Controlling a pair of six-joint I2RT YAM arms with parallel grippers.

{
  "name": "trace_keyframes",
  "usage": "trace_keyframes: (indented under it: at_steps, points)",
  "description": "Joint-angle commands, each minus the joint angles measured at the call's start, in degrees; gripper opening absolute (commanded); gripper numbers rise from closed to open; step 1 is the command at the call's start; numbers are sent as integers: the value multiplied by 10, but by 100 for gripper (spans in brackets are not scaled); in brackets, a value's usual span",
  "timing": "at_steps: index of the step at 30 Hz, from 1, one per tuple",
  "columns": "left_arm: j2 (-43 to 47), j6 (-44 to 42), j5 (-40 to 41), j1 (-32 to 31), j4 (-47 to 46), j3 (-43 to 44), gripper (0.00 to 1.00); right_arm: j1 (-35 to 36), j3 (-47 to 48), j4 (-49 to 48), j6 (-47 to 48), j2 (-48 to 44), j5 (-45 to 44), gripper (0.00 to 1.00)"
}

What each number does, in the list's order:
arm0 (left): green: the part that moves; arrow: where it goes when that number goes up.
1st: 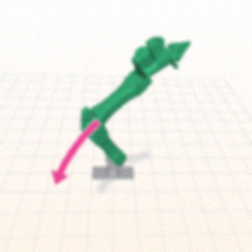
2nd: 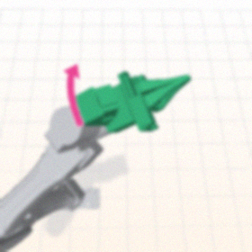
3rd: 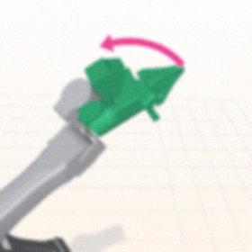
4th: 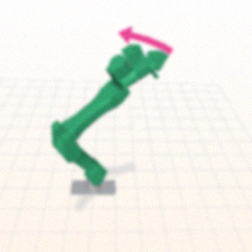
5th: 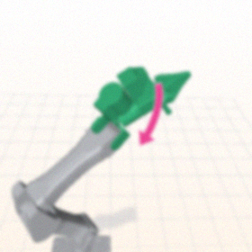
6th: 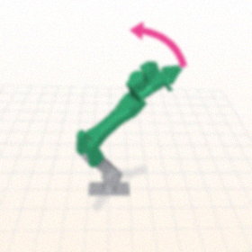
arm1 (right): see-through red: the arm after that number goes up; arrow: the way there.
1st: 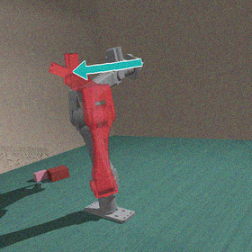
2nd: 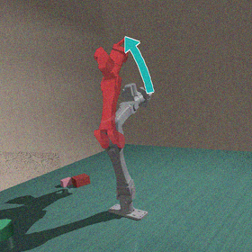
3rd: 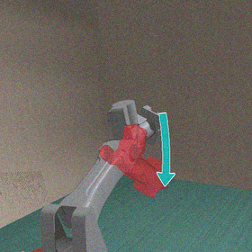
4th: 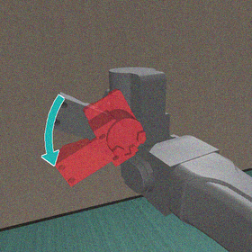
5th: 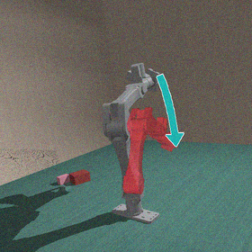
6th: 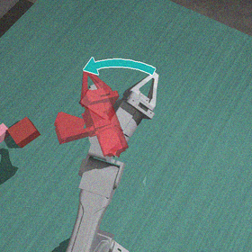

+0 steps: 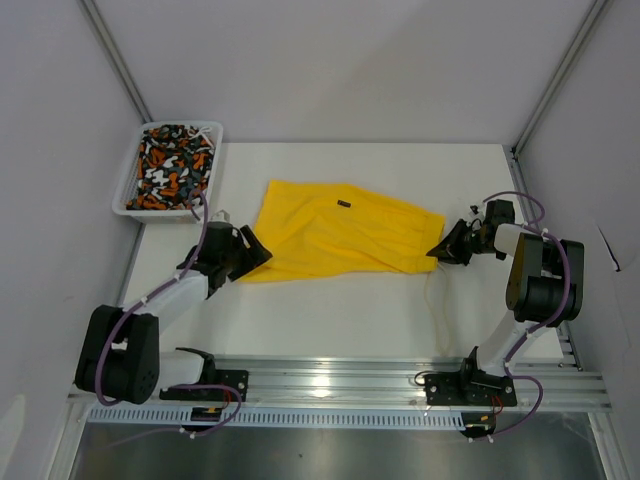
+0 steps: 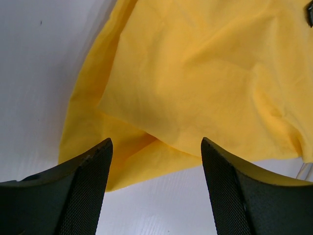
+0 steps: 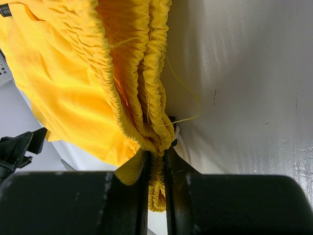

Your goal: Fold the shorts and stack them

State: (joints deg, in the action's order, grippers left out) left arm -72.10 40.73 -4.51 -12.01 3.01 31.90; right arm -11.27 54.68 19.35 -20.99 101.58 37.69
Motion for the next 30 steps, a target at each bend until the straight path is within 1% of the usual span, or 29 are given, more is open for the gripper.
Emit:
trace_keyframes:
  at_steps: [1,7,10,13,16,17,18,19,20,22,23,24,26,27,28,30]
  points:
    - [-15,39,13,13,-7,-3,75,-5,1,-19,0,2,-17,14]
    - [-53,35,15,25,-23,6,74,-5,-2,-20,-3,2,-14,14]
    - [-75,34,30,26,-27,19,71,-5,-4,-21,-3,-2,-14,15]
    - [-95,39,38,27,-33,26,66,-5,-5,-22,-3,-3,-12,14]
    - [-114,43,40,29,-50,33,54,-5,-6,-23,-3,-4,-13,15]
    - [-115,43,42,28,-52,34,45,-5,-7,-23,-3,-4,-13,15]
    - [-114,44,42,28,-54,33,40,-5,-7,-23,-3,-4,-12,15]
    - [-113,43,61,29,-54,33,34,-5,-7,-22,-3,-5,-12,15]
    - [-111,42,74,30,-51,33,26,-5,-7,-22,-2,-5,-14,15]
    - [-103,38,84,31,-47,34,17,-5,-8,-22,-2,-6,-15,14]
    - [-101,37,90,33,-43,35,11,-5,-9,-22,-2,-6,-15,14]
    - [-99,34,91,34,-41,38,10,-5,-9,-22,-3,-6,-15,14]
    - [-96,30,88,39,-34,43,10,-5,-10,-23,-2,-6,-14,14]
    - [-96,28,87,41,-34,48,13,-5,-11,-24,-2,-7,-13,14]
    - [-95,25,86,41,-16,53,23,-5,-11,-24,-2,-7,-13,14]
    - [-92,19,81,41,-10,57,36,-5,-11,-25,-3,-7,-13,13]
